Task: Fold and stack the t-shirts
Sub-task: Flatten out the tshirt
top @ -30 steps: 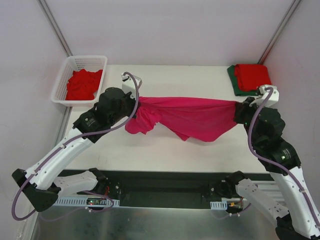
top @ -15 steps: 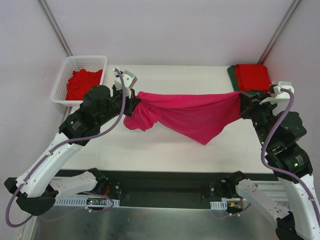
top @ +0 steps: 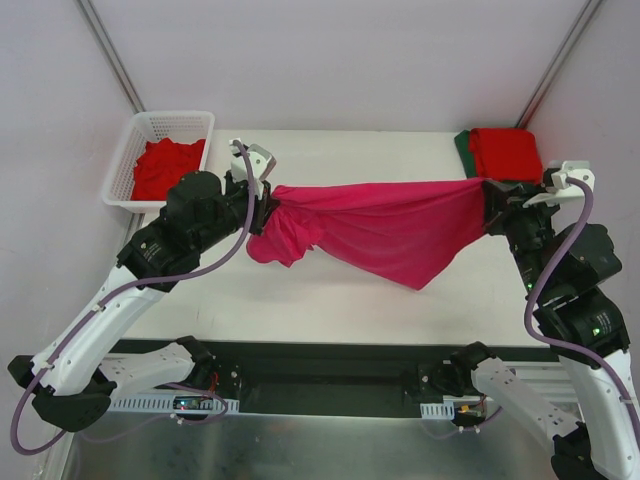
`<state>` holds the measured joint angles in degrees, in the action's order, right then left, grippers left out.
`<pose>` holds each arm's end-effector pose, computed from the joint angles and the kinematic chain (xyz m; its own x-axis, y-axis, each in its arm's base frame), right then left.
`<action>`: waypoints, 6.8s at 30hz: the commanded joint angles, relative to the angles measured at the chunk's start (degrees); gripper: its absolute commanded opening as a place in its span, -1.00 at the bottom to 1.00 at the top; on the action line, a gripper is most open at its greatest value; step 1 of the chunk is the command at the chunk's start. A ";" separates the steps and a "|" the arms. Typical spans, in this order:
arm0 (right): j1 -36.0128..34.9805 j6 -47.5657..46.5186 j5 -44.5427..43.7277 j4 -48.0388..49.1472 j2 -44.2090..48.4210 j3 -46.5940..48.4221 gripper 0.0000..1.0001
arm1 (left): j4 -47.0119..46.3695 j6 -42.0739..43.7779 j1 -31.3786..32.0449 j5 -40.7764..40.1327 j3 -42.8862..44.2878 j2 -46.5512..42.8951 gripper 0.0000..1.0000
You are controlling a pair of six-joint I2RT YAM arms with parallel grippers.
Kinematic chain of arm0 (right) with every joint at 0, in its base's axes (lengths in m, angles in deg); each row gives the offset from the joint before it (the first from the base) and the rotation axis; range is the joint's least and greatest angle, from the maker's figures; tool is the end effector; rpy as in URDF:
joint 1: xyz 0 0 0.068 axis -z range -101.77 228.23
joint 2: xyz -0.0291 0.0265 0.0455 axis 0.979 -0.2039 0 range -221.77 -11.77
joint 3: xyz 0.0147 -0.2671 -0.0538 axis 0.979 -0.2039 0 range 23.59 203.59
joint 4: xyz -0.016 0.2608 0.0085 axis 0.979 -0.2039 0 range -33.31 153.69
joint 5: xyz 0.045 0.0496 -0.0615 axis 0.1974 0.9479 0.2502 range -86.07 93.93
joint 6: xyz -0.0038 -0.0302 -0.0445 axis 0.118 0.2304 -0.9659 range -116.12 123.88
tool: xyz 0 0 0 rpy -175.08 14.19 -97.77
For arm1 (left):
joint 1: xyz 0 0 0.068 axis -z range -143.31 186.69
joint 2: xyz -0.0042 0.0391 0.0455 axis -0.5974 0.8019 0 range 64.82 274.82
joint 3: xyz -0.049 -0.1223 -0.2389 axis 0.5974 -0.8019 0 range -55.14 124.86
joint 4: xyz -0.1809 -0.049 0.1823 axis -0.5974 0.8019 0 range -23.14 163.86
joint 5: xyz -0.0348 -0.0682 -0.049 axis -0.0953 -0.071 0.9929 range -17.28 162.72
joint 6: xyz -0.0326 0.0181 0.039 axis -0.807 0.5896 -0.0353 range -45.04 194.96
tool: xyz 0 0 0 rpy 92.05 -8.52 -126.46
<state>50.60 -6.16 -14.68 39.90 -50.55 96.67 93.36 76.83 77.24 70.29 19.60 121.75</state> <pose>0.0839 0.0310 0.4861 0.1873 -0.0885 -0.9783 -0.1309 0.9848 -0.1141 0.1523 -0.1284 0.4502 -0.0944 0.1238 -0.9878 0.6212 0.7827 0.0387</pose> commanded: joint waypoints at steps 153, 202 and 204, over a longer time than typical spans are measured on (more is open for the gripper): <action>-0.05 -0.76 13.41 -12.15 1.26 -5.76 -0.97 | -26.85 -9.26 20.18 -9.60 -8.03 33.69 -1.00; -0.22 -5.60 16.46 -22.88 10.57 4.96 -0.97 | -18.07 0.58 -7.68 1.48 10.77 28.86 -1.00; -0.22 -6.04 12.31 -22.88 10.92 5.84 -0.97 | -17.01 1.12 -8.56 1.30 11.39 27.81 -1.00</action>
<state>50.57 -10.80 9.71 15.83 -40.76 99.07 75.44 74.90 70.27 72.51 28.04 153.57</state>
